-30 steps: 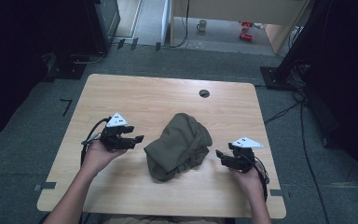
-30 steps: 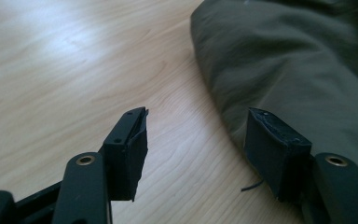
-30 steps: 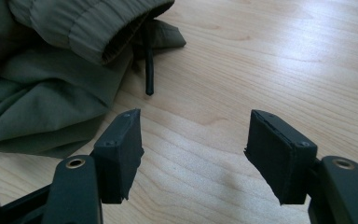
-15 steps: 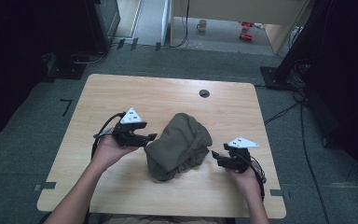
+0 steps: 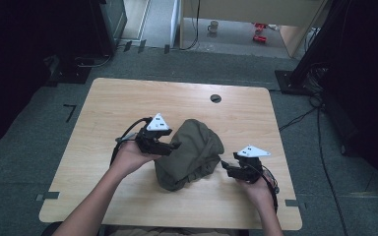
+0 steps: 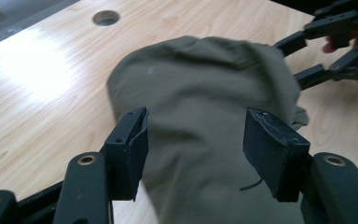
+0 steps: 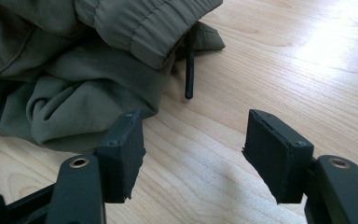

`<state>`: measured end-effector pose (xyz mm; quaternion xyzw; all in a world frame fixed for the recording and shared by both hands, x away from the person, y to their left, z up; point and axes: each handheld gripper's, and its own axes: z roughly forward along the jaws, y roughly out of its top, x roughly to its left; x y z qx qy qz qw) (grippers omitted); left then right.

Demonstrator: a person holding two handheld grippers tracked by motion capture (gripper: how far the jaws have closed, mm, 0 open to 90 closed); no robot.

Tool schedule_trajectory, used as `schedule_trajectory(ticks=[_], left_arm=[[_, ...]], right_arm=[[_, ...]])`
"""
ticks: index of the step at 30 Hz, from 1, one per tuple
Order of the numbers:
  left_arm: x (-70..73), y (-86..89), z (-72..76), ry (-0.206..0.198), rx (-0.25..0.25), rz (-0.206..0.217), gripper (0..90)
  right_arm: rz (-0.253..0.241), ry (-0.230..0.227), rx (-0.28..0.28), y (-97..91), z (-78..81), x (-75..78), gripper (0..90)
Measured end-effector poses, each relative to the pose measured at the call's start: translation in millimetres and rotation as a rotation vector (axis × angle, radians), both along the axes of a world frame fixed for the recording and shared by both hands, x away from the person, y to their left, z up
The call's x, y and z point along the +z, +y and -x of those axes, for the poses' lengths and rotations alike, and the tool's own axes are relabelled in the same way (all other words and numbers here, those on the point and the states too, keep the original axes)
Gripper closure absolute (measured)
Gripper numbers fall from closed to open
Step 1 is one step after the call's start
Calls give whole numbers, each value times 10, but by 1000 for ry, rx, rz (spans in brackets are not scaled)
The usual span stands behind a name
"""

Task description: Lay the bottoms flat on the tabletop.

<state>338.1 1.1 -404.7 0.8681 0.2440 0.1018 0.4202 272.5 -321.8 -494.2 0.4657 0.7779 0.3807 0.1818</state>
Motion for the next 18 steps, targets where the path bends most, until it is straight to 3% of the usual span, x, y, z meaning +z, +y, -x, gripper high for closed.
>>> schedule_trajectory(ticks=[18], left_arm=[[-32, -396, 121, 29, -77, -11, 450]], right_arm=[[6, -4, 13, 77, -2, 3, 397]])
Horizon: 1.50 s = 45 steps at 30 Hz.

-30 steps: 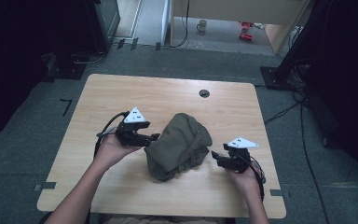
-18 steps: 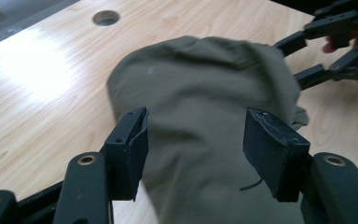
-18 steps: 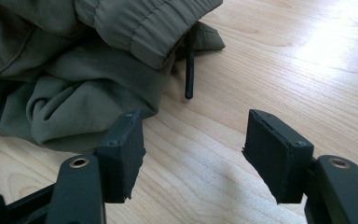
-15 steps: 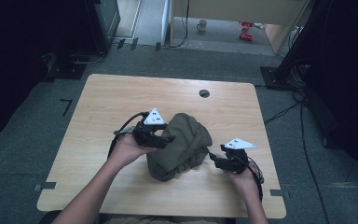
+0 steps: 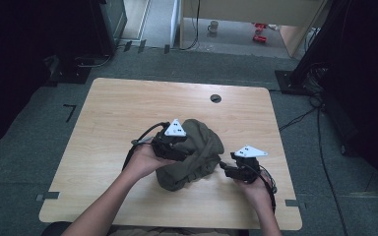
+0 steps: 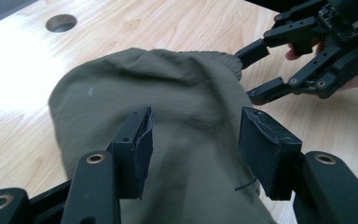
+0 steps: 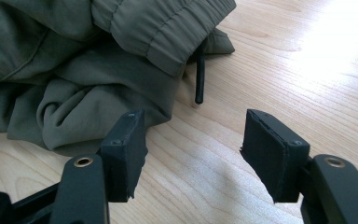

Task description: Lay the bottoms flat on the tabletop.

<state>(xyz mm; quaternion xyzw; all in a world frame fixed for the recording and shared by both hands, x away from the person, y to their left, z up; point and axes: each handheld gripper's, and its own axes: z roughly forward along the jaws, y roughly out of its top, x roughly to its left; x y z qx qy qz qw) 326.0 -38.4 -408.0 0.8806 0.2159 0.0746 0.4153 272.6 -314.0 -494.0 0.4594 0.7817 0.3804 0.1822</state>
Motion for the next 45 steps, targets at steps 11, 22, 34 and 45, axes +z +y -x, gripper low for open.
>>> schedule_trajectory(ticks=[11, 22, 34, 45], left_arm=[[-92, -216, 62, 18, -42, -27, 463], [-246, -385, 64, 47, -55, -53, 483], [-378, -419, 50, 31, -45, -87, 774], [-111, -234, -6, 32, -28, -24, 900]], right_arm=[[0, -4, 0, 3, 2, -2, 394], [4, -6, -2, -6, 0, -6, 392], [0, -22, 1, 4, 2, 7, 395], [-15, -41, 17, 43, 1, 39, 446]])
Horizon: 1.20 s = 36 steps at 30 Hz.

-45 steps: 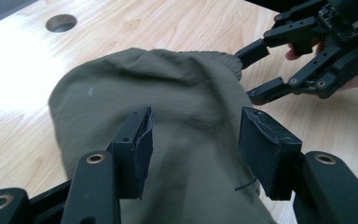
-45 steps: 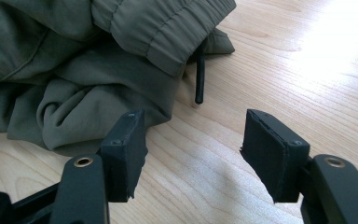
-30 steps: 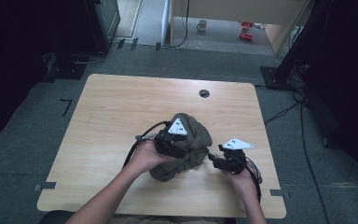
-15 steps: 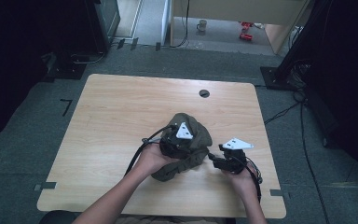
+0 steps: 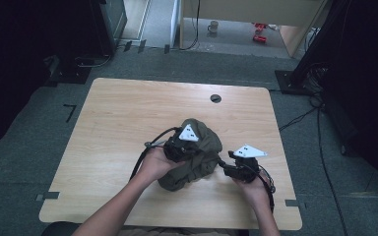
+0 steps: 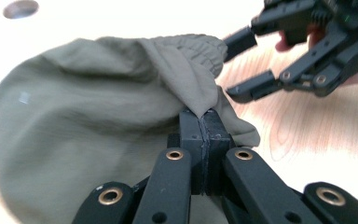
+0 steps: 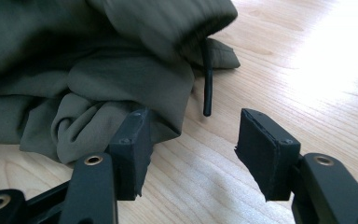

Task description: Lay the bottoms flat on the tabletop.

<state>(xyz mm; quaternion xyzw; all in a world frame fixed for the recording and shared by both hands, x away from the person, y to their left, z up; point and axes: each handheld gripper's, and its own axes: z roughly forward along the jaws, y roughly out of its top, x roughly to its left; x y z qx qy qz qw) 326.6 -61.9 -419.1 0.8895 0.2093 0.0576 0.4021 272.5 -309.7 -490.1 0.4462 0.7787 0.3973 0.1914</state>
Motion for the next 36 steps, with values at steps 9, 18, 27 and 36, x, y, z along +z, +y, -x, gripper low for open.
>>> schedule_trajectory(ticks=[9, 18, 27, 36], left_arm=[[256, 281, -127, -11, 36, 36, 900], [322, 590, -260, -17, 97, 57, 900], [327, 881, -451, -9, 145, 78, 900], [314, 1126, -702, 20, 207, 95, 900]], right_arm=[[0, 12, -1, 1, -5, -16, 446], [15, 24, 5, -8, -16, -57, 432], [26, 40, 7, -9, -18, -82, 426], [30, 42, 7, -12, -16, -98, 425]])
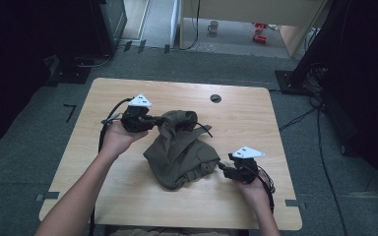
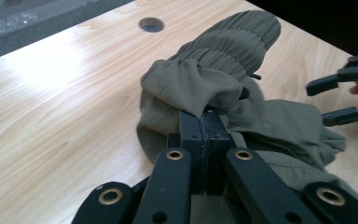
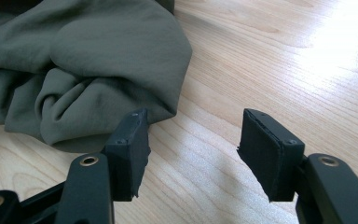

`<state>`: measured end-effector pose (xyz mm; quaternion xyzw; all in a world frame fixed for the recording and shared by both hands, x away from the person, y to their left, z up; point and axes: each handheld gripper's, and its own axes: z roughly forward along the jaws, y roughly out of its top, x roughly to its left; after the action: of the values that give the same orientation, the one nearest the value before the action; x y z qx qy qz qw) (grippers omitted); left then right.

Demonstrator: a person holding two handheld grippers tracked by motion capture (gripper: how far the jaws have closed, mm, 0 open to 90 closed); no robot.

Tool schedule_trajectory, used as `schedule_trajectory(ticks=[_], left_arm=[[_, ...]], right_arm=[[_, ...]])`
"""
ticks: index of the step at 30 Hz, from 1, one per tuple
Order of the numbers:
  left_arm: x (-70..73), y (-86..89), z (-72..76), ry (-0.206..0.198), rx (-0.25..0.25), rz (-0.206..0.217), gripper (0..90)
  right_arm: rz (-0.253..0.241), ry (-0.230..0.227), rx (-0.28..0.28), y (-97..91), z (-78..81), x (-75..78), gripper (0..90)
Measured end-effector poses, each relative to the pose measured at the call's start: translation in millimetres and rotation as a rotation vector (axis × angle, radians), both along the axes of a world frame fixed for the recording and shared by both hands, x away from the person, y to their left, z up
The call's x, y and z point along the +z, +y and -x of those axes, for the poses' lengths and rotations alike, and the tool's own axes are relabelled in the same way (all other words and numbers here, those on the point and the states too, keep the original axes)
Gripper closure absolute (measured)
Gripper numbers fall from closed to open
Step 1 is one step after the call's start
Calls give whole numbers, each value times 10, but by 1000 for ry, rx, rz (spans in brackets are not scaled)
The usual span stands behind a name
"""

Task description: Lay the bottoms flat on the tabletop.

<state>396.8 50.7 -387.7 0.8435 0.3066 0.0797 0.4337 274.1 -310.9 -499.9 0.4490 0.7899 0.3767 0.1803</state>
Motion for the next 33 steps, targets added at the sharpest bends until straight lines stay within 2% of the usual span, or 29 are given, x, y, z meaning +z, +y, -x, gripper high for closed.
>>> schedule_trajectory(ticks=[4, 8, 17, 18, 28, 31, 33], left_arm=[[-2, 106, -120, 13, 23, 9, 900], [-22, 198, -237, 22, 45, -3, 900], [-126, 435, -510, 38, 118, 25, 900], [-145, 464, -547, 54, 124, 26, 900], [-344, 700, -782, 108, 204, -6, 900], [-396, 787, -824, 128, 238, 36, 847], [-426, 840, -853, 144, 263, 38, 770]], right_arm=[[2, 5, -1, 1, 2, -9, 425], [4, 5, -1, 1, 2, -14, 424], [9, 6, -1, 0, 7, -29, 425], [9, 7, -3, 3, 9, -30, 425], [11, 3, -2, 7, 10, -53, 425], [12, 6, -4, 4, 11, -58, 425], [13, 4, -5, 0, 13, -61, 425]])
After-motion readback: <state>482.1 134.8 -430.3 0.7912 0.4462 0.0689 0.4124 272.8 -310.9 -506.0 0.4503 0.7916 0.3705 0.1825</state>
